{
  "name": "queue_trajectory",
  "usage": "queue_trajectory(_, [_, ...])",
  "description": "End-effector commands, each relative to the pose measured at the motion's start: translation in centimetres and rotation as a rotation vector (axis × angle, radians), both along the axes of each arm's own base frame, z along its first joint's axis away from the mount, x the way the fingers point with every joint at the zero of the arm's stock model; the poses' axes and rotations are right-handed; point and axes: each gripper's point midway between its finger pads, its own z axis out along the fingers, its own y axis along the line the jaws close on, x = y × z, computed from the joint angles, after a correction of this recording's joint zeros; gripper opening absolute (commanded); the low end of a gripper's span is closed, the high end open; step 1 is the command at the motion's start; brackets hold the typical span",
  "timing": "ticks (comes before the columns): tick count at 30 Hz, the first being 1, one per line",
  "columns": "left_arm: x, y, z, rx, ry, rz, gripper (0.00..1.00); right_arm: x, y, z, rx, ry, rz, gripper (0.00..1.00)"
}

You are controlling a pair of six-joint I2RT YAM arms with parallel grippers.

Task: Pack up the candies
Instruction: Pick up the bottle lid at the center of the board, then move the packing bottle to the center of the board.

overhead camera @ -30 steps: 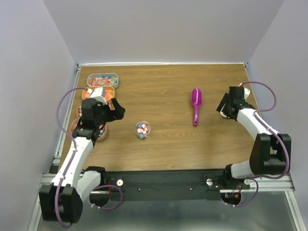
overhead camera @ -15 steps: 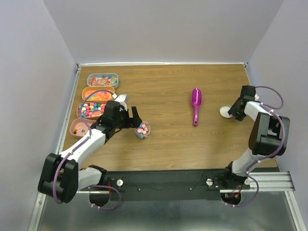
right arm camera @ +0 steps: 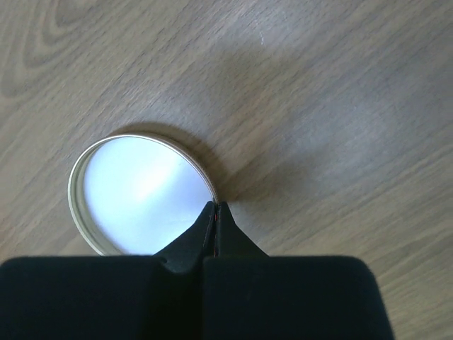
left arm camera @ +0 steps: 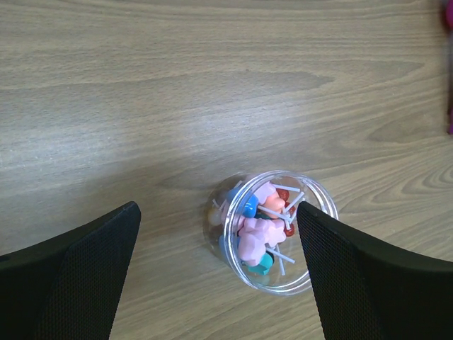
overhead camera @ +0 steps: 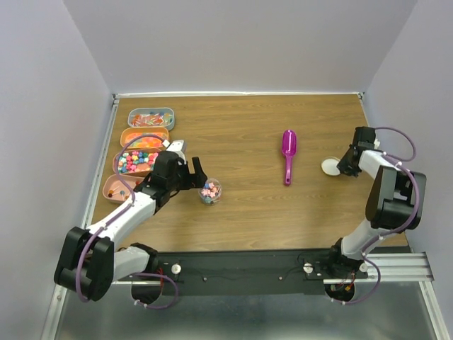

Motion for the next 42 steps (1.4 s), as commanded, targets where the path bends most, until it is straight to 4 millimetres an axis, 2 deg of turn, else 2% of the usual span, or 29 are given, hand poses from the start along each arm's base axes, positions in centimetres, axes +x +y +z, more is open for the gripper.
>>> queue_trajectory(1, [-0.1,-0.4,-0.9,0.008,0.014,0.013,0.98,-0.5,0.6,3.7,-0.026,-0.096,0.043,0.01])
queue_trajectory(4, [-0.6,-1.2,-1.6,0.002,0.038,0.002,0.98,-0.8,1.9,5.1,-0.024,-0.135,0.082,0.01])
queue_trajectory(5, [-0.8,-1.4,-1.9,-0.003,0.049,-0.001,0.98,-0.6,2.8,6.3,-0.022,-0.173,0.109,0.01])
queue_trajectory(7, [-1.3,-2.4,-2.1,-0.022,0.065,-0.016,0.98,-0.9,3.9,6.9,-0.013,-0.191,0.139,0.01])
queue_trajectory(8, [-1.7,-2.7,-2.4,-0.026,0.08,-0.024,0.98,-0.7,5.1,7.8,-0.005,-0.22,0.177,0.01])
queue_trajectory(10, [-2.0,-3.7,-2.3,-0.068,0.091,-0.03,0.98,-0.9,6.5,8.5,0.003,-0.238,0.219,0.01])
queue_trajectory(12, [-2.4,-4.8,-2.3,-0.108,0.095,-0.045,0.98,-1.0,8.8,9.5,0.021,-0.27,0.292,0.01])
queue_trajectory(16, [-2.8,-6.9,-1.6,-0.201,0.105,-0.051,0.98,-1.6,13.2,10.9,0.079,-0.309,0.428,0.01])
queue_trajectory(17, [-2.5,-7.6,-1.2,-0.236,0.104,-0.041,0.98,-1.8,14.9,11.2,0.093,-0.316,0.479,0.01])
queue_trajectory(20, [-2.4,-9.8,-0.4,-0.303,0.108,-0.055,0.98,-2.5,17.9,11.9,0.121,-0.331,0.575,0.01])
queue_trajectory(22, [-2.8,-11.6,0.0,-0.333,0.118,-0.084,0.98,-3.0,19.2,12.2,0.136,-0.34,0.623,0.01])
queue_trajectory(23, [-2.4,-12.7,0.3,-0.35,0.11,-0.097,0.98,-3.3,20.0,12.2,0.143,-0.339,0.652,0.01])
queue_trajectory(25, [-3.0,-14.9,0.9,-0.387,0.122,-0.128,0.98,-3.8,20.7,12.2,0.147,-0.341,0.695,0.01])
queue_trajectory(28, [-2.6,-17.5,2.2,-0.406,0.1,-0.169,0.98,-4.5,21.7,12.2,0.157,-0.344,0.761,0.01])
queue_trajectory(29, [-2.1,-18.1,3.5,-0.415,0.066,-0.183,0.98,-4.9,22.2,12.3,0.168,-0.348,0.785,0.01])
queue_trajectory(31, [-1.5,-17.9,4.9,-0.385,0.0,-0.188,0.98,-5.3,22.7,12.4,0.176,-0.355,0.819,0.01])
queue_trajectory(32, [-1.3,-17.5,6.6,-0.384,-0.045,-0.182,0.98,-5.6,23.0,12.3,0.188,-0.356,0.839,0.01])
queue_trajectory(34, [-0.6,-16.1,7.9,-0.304,-0.125,-0.164,0.98,-5.9,23.5,12.8,0.189,-0.377,0.873,0.01])
queue_trajectory(35, [-0.6,-15.4,9.8,-0.299,-0.177,-0.166,0.98,-6.0,23.6,12.8,0.192,-0.381,0.883,0.01])
queue_trajectory(37, [-0.8,-14.1,10.7,-0.256,-0.21,-0.151,0.98,-6.3,24.3,13.4,0.198,-0.407,0.928,0.01])
queue_trajectory(38, [-1.1,-13.5,12.0,-0.251,-0.255,-0.164,0.98,-6.3,24.6,13.6,0.201,-0.419,0.941,0.01])
queue_trajectory(42, [-2.7,-12.7,13.0,-0.215,-0.358,-0.281,0.99,-6.9,26.9,14.1,0.242,-0.455,1.032,0.01])
